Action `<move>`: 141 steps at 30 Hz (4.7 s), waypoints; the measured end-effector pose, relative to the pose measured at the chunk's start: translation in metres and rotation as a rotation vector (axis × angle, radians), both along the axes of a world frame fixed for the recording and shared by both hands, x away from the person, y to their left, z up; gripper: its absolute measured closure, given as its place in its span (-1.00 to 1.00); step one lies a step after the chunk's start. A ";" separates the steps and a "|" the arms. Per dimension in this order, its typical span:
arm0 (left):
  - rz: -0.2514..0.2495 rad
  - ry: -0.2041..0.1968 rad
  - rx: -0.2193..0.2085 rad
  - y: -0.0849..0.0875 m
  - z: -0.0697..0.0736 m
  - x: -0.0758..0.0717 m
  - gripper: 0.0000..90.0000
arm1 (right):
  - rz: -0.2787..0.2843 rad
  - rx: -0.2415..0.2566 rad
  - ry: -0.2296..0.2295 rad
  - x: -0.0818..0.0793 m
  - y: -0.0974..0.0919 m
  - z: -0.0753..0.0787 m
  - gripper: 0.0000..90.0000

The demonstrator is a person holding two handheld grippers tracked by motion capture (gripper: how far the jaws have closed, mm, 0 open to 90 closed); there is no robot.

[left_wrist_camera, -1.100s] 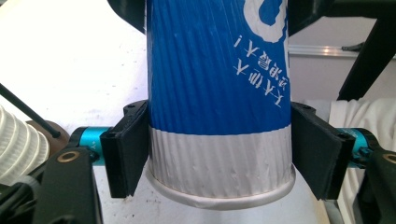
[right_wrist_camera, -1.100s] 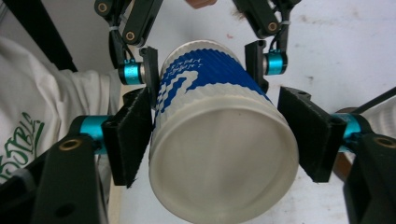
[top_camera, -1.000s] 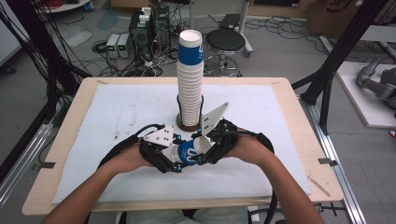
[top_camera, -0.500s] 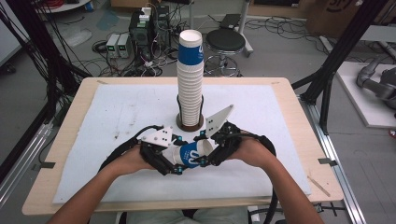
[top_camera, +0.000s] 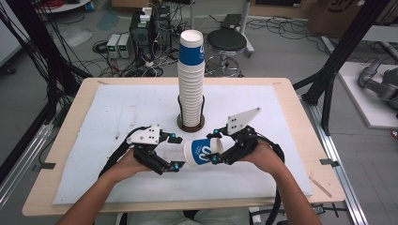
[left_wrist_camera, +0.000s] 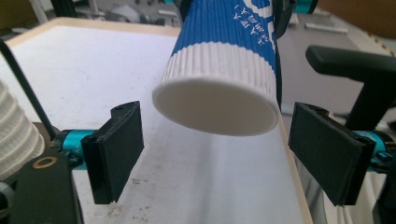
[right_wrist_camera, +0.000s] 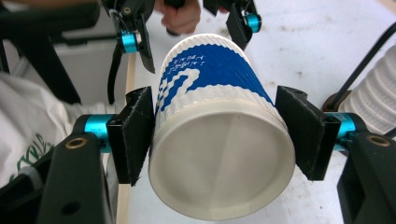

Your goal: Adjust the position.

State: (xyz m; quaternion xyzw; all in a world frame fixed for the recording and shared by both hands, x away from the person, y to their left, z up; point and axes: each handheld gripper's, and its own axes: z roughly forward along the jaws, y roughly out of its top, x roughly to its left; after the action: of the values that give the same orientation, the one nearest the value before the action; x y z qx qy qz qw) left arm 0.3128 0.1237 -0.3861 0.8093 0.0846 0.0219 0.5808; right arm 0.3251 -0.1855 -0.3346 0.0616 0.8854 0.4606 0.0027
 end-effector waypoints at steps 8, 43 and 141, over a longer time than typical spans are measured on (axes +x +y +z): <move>0.057 0.021 -0.129 0.010 -0.013 -0.002 -0.61 | -0.053 0.134 0.009 -0.003 -0.016 -0.018 -0.30; -0.017 0.031 -0.281 -0.004 -0.017 -0.009 -0.65 | 0.016 0.336 0.065 -0.006 -0.015 -0.044 -0.30; 0.041 -0.034 0.143 -0.022 0.044 0.008 -0.56 | -0.045 -0.144 -0.094 0.001 0.025 -0.021 -0.30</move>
State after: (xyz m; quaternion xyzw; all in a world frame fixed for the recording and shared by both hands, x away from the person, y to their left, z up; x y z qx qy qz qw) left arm 0.3212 0.1017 -0.3422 0.8463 0.0895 0.0533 0.5224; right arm 0.3265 -0.1605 -0.3552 0.0594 0.9136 0.3980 0.0591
